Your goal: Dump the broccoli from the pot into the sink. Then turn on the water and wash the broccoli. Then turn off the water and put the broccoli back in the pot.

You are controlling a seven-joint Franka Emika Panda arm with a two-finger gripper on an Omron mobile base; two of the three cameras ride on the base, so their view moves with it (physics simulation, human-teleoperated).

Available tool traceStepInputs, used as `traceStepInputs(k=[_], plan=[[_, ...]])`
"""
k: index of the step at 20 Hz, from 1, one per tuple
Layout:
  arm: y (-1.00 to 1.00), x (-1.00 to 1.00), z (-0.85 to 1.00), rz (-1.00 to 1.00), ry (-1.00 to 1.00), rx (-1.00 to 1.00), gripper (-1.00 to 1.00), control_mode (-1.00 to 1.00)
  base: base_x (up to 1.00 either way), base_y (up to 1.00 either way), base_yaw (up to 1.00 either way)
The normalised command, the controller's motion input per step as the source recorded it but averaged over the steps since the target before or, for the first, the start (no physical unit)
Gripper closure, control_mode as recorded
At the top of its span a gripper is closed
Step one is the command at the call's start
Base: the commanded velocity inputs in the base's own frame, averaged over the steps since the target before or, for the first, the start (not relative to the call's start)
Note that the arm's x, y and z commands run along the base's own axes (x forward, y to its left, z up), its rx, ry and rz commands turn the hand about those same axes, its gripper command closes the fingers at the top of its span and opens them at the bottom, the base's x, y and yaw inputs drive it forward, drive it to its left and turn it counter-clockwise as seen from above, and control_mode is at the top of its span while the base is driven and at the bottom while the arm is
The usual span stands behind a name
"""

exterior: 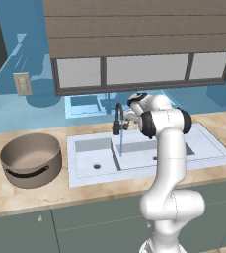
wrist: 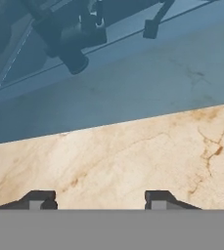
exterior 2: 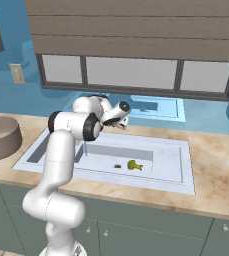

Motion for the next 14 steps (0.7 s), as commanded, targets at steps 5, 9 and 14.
traceStepInputs(k=[5, 9, 14], plan=[[-0.22, -0.18, 0.27, 0.00, -0.01, 0.04, -1.00, -1.00, 0.00, 0.00, 0.00], [-0.18, -0.27, 0.46, 0.00, -0.04, 0.06, -1.00, -1.00, 0.00, 0.00, 0.00], [-0.11, -0.15, 0.52, 0.00, -0.03, 0.09, -1.00, -1.00, 0.00, 0.00, 0.00]])
